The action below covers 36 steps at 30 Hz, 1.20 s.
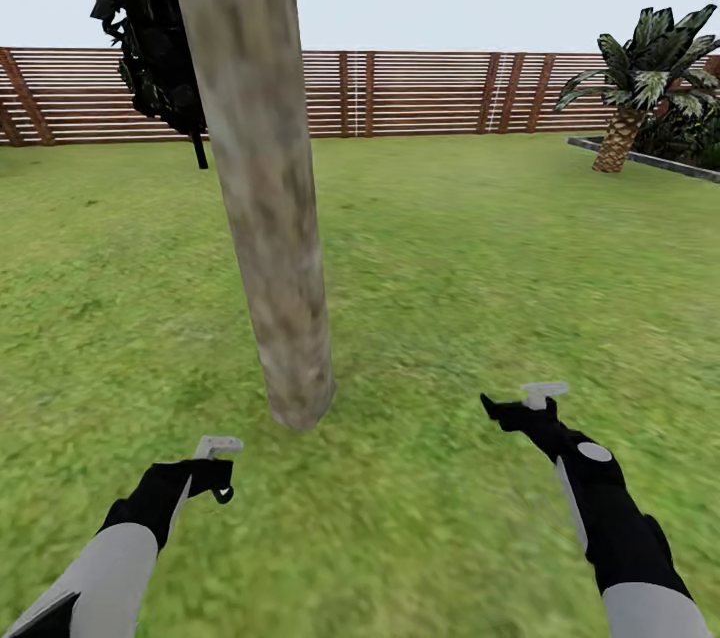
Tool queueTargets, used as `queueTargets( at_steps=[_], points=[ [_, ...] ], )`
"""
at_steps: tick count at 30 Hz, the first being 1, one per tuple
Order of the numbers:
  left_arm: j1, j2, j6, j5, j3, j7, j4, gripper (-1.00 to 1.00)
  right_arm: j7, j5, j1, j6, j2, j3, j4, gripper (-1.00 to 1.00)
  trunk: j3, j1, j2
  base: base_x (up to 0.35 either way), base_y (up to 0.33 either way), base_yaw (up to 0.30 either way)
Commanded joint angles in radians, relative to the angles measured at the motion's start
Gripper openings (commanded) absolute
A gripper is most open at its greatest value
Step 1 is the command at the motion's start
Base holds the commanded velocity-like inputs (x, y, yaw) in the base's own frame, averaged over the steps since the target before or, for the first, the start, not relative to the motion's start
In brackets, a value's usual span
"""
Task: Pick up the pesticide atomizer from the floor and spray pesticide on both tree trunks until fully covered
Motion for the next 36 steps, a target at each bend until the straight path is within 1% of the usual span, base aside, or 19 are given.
queueTargets(
  at_steps=[1,3,4,5,6,12,14,20,25,28,33,35,36],
  points=[
    [0.021,0.007,0.001,0.011,0.001,0.004,0.022,-1.00,0.065,0.010,0.160,-0.181,-0.014,-0.168,0.195,1.00,-0.001,0.000,0.000,0.000,0.000,0.000],
    [0.022,0.007,0.000,0.012,0.000,0.004,0.022,-1.00,0.093,0.010,0.171,-0.255,-0.014,-0.200,0.227,1.00,-0.001,0.000,0.000,0.000,0.000,0.000],
    [0.022,0.007,-0.001,0.012,0.000,0.004,0.023,-1.00,0.124,0.010,0.176,-0.316,-0.014,-0.213,0.257,1.00,-0.001,0.000,0.000,0.000,0.000,0.000],
    [0.022,0.007,-0.001,0.013,0.000,0.004,0.023,-1.00,0.144,0.010,0.177,-0.352,-0.014,-0.218,0.276,1.00,-0.001,0.000,0.000,0.000,0.000,0.000],
    [0.022,0.007,0.001,0.012,-0.002,0.004,0.022,-1.00,0.176,0.011,0.180,-0.416,-0.013,-0.226,0.311,1.00,-0.001,0.000,0.000,0.000,0.000,0.000],
    [0.022,0.007,0.001,0.010,-0.009,0.004,0.022,-1.00,0.182,0.011,0.185,-0.430,-0.013,-0.233,0.323,1.00,-0.001,0.000,0.000,0.000,0.000,-0.016],
    [0.022,0.007,0.002,0.010,-0.009,0.004,0.022,-1.00,0.182,0.011,0.186,-0.430,-0.013,-0.233,0.323,1.00,-0.001,0.000,0.000,0.036,0.000,-0.178],
    [0.022,0.002,0.002,0.011,-0.011,0.009,0.024,-1.00,0.180,0.011,0.186,-0.430,-0.013,-0.235,0.323,1.00,-0.001,0.000,0.000,0.226,0.000,-0.265],
    [0.023,0.001,0.001,0.011,-0.011,0.009,0.025,-1.00,0.179,0.011,0.186,-0.430,-0.013,-0.235,0.323,1.00,-0.001,0.000,0.000,0.052,0.000,-0.175],
    [0.032,0.006,0.001,0.008,-0.011,0.009,0.022,-1.00,0.179,0.011,0.186,-0.430,-0.013,-0.235,0.324,1.00,-0.001,0.000,0.000,-0.156,0.000,-0.018],
    [0.039,0.006,0.003,0.002,-0.014,0.009,0.011,-1.00,0.177,0.011,0.186,-0.430,-0.011,-0.235,0.325,1.00,-0.001,0.000,0.000,-0.310,0.058,-0.069],
    [0.039,0.005,0.004,-0.002,-0.022,0.009,0.007,-1.00,0.177,0.011,0.186,-0.430,-0.011,-0.235,0.324,1.00,-0.001,0.000,0.000,-0.266,0.130,-0.238],
    [0.039,0.002,0.005,-0.003,-0.034,0.009,0.005,-1.00,0.177,0.011,0.186,-0.430,-0.012,-0.235,0.324,1.00,-0.001,0.000,0.000,-0.173,0.201,-0.273]
  ],
)
